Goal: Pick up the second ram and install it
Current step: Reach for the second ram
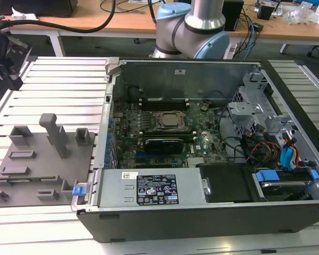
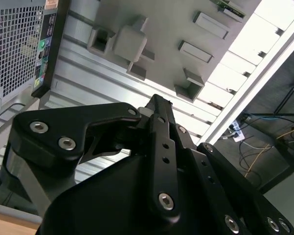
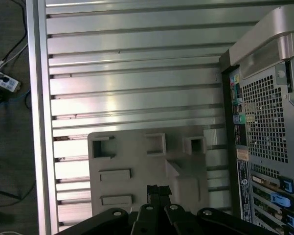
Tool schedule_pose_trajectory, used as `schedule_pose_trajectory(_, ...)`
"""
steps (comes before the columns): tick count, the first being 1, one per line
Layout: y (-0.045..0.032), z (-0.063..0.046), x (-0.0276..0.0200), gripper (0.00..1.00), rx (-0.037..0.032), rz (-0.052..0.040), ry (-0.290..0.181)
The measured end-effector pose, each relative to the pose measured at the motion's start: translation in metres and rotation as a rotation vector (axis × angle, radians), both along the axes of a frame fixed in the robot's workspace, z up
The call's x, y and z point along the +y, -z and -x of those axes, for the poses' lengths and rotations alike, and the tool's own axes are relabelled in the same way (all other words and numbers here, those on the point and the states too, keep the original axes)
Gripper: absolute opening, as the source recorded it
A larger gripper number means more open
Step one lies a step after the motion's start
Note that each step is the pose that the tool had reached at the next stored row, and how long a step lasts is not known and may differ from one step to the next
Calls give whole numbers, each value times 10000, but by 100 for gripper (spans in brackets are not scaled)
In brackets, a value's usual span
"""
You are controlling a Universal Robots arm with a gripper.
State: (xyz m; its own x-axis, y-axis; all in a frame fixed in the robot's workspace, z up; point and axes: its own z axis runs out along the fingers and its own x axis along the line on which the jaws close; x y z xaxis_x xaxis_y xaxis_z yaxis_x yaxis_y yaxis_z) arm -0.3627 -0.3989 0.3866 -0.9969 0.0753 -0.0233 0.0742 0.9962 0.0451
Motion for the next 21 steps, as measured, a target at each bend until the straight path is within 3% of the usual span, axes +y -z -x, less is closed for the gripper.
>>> schedule_pose_trajectory(2,3,39,-6,11,0,0,-1)
schedule_pose_trajectory(3,4,50,-31,11,1,0,-2)
schedule_pose_trajectory(6,9,82,-162,11,0,0,0)
schedule_pose_trajectory(9,15,107,-242,11,0,6,0)
schedule_pose_trajectory(21,38,210,-376,11,-1,15,0)
